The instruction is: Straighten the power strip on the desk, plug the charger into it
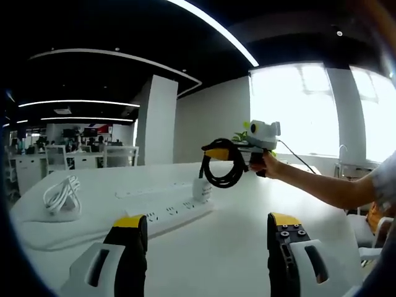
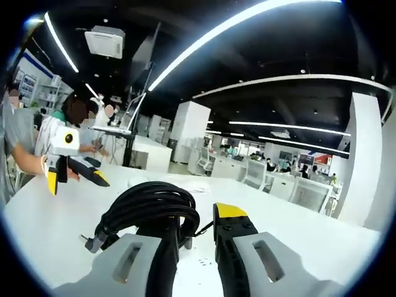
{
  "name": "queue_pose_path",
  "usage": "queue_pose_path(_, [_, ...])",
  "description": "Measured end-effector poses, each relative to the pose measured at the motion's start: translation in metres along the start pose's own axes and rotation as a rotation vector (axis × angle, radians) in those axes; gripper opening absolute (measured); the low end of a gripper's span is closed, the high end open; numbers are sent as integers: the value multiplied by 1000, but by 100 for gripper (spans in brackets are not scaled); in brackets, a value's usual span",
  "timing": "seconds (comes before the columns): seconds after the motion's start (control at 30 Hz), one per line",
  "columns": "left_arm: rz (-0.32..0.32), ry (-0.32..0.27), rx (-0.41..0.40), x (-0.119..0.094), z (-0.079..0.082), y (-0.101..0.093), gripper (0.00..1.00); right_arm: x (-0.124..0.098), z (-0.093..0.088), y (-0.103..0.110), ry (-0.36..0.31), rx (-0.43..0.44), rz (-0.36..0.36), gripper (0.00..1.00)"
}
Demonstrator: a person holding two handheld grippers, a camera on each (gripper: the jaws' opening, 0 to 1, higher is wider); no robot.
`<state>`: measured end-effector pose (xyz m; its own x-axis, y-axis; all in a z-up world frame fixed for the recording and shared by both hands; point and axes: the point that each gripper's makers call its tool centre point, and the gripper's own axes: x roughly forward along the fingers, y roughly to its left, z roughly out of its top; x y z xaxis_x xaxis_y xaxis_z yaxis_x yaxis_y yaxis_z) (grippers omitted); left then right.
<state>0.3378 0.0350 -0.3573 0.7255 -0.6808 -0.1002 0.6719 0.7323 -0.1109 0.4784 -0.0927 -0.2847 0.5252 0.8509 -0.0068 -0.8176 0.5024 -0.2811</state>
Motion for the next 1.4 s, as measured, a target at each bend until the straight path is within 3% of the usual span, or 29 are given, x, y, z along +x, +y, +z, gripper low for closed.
queue_pose_path(0.2, [-1,-6,-4,-2,1,-1,81,-5,-1,10,-12,48,47,23])
queue_pose_path(0.87, [-7,-6,-6,-2,-1,-3,80,-24,-11,18,-33,102,77,22])
queue_pose_path(1.1, [-11,-14,-9,-2,1,-4,80,-27,-16,21,-4,136,94,26])
queue_pose_path(1.23, [-15,-13,-10,-2,0,-6,80,-23,-39,32,87,152,118,39])
queue_pose_path(1.33, [-13,-5,-6,-2,-2,-6,80,-16,-51,35,134,131,116,37])
queue_pose_path(1.4, [-14,-2,-8,-2,-3,-6,80,-12,-48,36,128,127,104,37])
